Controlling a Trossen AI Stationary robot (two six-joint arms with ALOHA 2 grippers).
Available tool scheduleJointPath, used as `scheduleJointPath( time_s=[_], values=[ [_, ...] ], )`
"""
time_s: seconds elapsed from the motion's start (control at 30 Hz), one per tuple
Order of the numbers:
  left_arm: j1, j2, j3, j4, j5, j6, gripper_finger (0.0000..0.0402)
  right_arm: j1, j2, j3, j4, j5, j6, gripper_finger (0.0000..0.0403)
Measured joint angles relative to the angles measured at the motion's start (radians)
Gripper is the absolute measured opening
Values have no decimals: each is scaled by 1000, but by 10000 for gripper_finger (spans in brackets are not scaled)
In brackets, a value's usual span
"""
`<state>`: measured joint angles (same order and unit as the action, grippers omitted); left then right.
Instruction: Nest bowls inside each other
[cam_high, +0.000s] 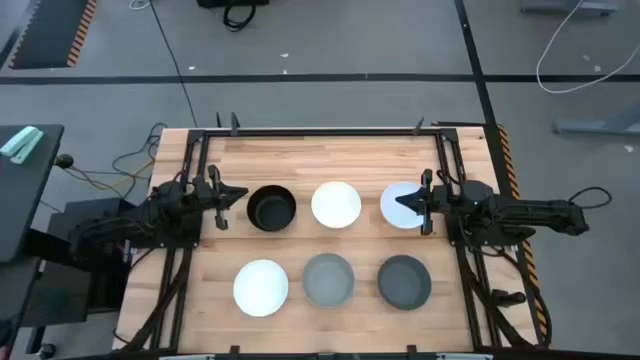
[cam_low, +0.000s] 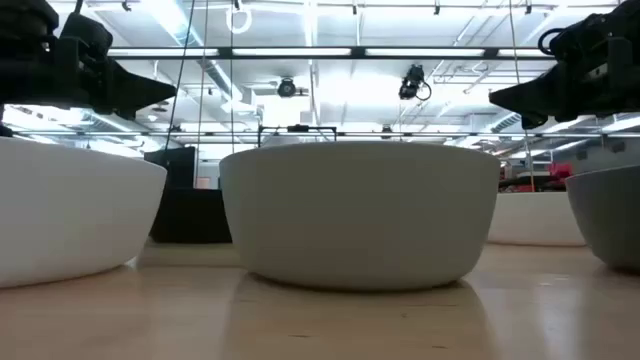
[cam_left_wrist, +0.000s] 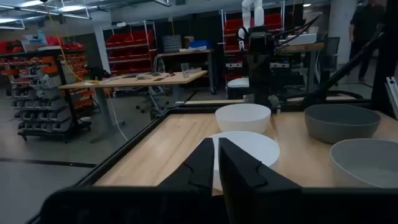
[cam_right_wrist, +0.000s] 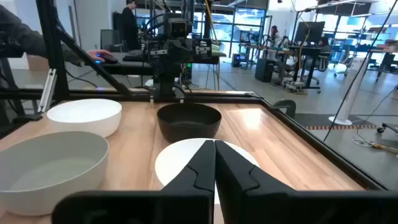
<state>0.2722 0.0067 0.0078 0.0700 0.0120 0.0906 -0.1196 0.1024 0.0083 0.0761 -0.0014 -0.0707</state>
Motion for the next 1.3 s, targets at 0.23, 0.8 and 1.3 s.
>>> scheduleJointPath(
  time_s=[0.23,0.8,1.3],
  values=[
    [0,0,0,0,0,0,23,0,0,0,0,0,0,12],
    [0,0,0,0,0,0,28,0,0,0,0,0,0,12],
    [0,0,0,0,0,0,35,0,0,0,0,0,0,12]
  ],
)
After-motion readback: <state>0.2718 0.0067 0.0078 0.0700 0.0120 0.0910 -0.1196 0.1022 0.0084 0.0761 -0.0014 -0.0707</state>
